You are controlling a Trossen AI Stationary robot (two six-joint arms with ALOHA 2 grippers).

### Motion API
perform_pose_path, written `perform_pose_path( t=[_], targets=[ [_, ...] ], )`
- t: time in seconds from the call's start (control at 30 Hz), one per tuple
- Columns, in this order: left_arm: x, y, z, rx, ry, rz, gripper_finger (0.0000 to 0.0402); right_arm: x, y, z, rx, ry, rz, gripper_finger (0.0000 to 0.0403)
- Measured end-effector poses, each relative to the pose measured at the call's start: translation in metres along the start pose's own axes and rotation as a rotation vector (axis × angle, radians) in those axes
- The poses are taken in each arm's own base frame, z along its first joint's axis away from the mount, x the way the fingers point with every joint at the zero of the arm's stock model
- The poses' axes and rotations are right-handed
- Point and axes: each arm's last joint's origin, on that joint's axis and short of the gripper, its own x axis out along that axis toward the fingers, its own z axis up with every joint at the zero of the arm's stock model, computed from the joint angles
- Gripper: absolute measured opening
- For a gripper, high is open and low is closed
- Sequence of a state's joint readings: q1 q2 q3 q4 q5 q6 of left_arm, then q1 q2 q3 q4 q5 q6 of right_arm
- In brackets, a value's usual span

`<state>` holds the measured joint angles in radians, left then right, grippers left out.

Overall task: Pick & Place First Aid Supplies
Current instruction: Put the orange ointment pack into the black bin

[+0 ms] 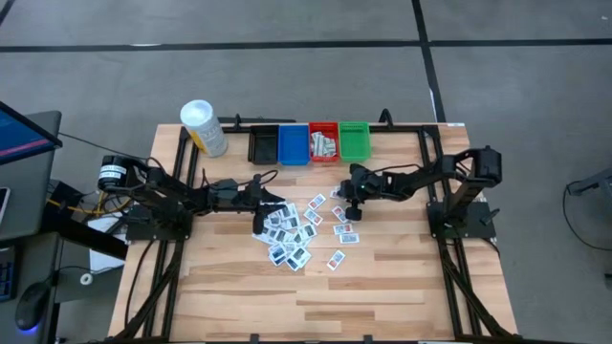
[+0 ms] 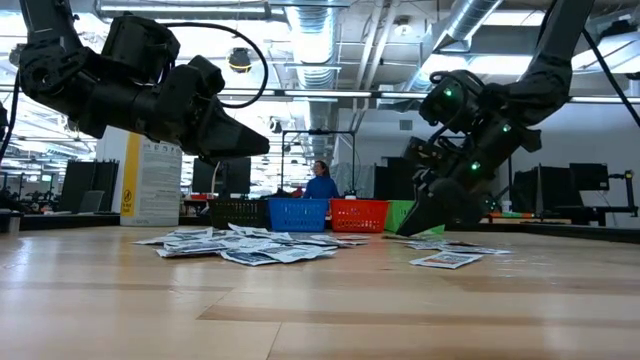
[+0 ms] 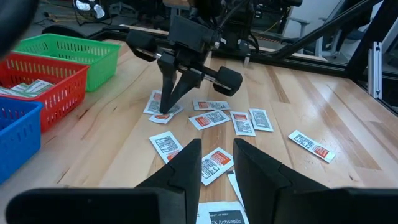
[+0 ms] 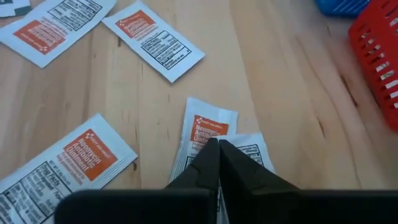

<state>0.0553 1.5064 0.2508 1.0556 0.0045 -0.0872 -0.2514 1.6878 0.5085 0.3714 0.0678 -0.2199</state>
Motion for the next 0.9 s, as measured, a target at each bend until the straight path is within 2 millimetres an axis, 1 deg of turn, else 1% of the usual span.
perform_pose_path(
  t=[0.13,0.23,0.37,0.53,0.7,0.9],
  targets=[
    [0.000,0.000,0.000,0.000,0.000,0.000,0.0093,-0.012,0.003,0.008,-0.030,-0.021,0.004,0.0001],
    [0.000,0.000,0.000,0.000,0.000,0.000,0.0093,-0.024,0.004,0.020,-0.045,-0.081,-0.002,0.0001],
    [0.000,0.000,0.000,0.000,0.000,0.000,0.0093,-0.034,0.007,0.025,-0.050,-0.105,0.005,0.0001],
    [0.000,0.000,0.000,0.000,0.000,0.000,0.0093,-0.040,0.013,0.028,-0.068,-0.122,0.023,0.0000],
    [0.000,0.000,0.000,0.000,0.000,0.000,0.0093,-0.041,0.018,0.035,-0.080,-0.174,0.031,0.0000],
    [0.000,0.000,0.002,0.029,-0.024,0.010,0.0093,-0.045,0.022,0.054,-0.099,-0.222,0.042,0.0000]
  ],
)
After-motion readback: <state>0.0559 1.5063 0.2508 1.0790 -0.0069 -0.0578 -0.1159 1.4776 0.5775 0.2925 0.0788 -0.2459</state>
